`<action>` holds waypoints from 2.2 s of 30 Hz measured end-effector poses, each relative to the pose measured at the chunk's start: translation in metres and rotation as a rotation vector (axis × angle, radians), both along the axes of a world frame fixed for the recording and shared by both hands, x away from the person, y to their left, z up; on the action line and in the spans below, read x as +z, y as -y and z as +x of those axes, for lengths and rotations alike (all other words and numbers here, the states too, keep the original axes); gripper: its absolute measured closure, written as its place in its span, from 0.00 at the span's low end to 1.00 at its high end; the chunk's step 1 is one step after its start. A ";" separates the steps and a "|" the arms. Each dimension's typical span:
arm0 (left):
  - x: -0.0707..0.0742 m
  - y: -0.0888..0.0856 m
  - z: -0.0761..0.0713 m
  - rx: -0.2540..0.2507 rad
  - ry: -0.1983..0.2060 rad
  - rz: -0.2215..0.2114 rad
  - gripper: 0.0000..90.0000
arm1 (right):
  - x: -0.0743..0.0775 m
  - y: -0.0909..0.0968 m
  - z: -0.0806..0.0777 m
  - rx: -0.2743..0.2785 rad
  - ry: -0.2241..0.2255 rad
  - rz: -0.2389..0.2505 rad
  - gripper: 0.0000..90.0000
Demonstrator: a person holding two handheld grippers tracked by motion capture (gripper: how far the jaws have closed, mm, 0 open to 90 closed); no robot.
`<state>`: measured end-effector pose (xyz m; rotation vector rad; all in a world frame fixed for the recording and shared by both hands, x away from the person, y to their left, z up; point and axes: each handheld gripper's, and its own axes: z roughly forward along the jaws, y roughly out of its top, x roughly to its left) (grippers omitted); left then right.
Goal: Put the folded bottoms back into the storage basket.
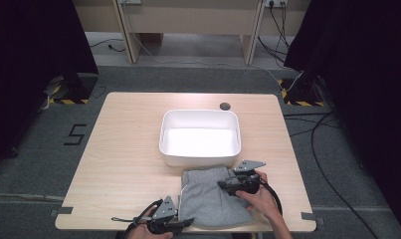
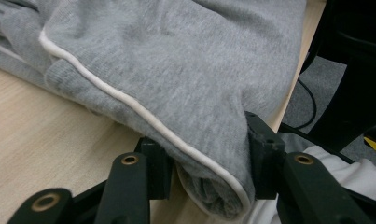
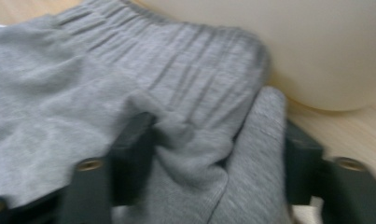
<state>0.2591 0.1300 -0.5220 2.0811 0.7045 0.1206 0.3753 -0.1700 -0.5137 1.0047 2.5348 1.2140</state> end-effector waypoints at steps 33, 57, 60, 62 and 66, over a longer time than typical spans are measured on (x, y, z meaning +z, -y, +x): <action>0.041 -0.017 -0.017 -0.060 0.101 -0.043 0.75 | 0.044 -0.006 -0.037 0.086 0.188 0.047 0.81; 0.095 -0.036 -0.016 -0.034 0.182 -0.071 0.75 | 0.113 -0.025 -0.036 0.144 0.299 0.060 0.81; 0.102 -0.035 -0.015 -0.035 0.197 -0.059 0.75 | 0.119 -0.026 -0.033 0.147 0.305 0.064 0.81; 0.107 -0.035 -0.014 -0.036 0.198 -0.060 0.74 | 0.123 -0.028 -0.031 0.155 0.315 0.061 0.81; 0.116 -0.036 -0.012 -0.030 0.200 -0.066 0.75 | 0.130 -0.028 -0.029 0.161 0.322 0.061 0.81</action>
